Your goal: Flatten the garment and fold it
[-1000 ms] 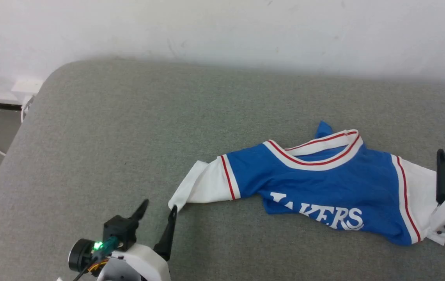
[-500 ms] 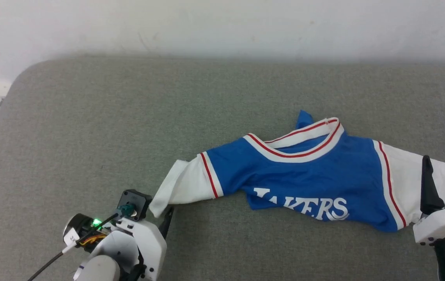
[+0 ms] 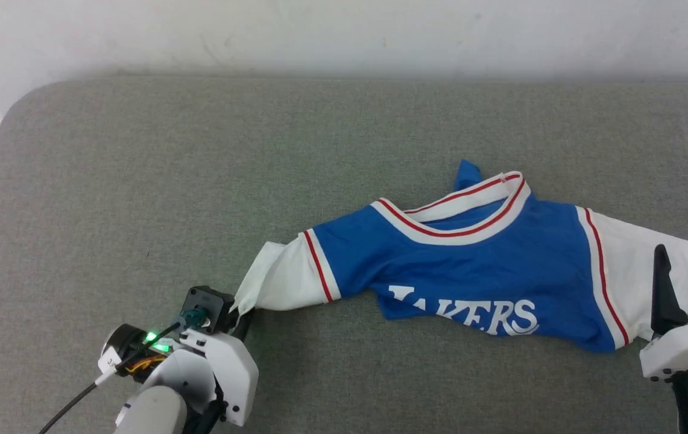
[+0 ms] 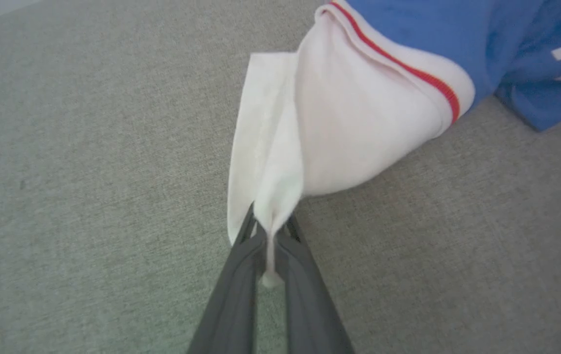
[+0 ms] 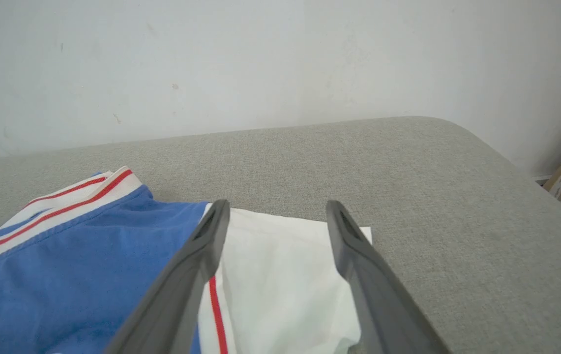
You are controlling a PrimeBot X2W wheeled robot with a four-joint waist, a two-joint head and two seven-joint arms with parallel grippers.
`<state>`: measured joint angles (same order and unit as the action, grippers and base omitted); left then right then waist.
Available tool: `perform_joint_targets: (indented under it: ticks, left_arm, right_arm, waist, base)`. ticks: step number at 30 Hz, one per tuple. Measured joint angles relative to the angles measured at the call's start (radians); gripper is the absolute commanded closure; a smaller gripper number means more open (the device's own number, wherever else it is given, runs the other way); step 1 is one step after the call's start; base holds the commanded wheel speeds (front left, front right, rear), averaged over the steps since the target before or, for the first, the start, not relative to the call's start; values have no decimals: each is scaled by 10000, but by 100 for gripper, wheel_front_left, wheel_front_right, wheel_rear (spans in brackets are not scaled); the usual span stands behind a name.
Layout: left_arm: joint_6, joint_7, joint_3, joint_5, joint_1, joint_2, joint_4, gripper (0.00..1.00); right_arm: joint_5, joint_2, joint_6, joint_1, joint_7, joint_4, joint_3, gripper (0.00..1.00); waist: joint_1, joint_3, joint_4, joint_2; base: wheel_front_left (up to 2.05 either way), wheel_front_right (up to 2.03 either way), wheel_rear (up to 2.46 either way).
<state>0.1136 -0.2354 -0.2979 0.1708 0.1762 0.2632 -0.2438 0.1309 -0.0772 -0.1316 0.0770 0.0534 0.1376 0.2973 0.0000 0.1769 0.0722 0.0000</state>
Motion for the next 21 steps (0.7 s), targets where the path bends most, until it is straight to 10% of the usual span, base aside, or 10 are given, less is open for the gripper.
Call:
perform_joint_targets:
  ticks: [11, 21]
  left_arm:
    - [-324, 596, 372, 543, -321, -115, 899, 100]
    - [-631, 700, 349, 548, -514, -144, 2406, 100]
  right_arm:
    - [-407, -784, 0, 33, -920, 314, 73, 0]
    - [508, -2819, 0, 1476, -5252, 1896, -318, 0]
  waist:
    - [-1, -302, 432, 0]
    - [0, 91, 882, 0]
  base:
    - [0, 0, 0]
    - [0, 0, 0]
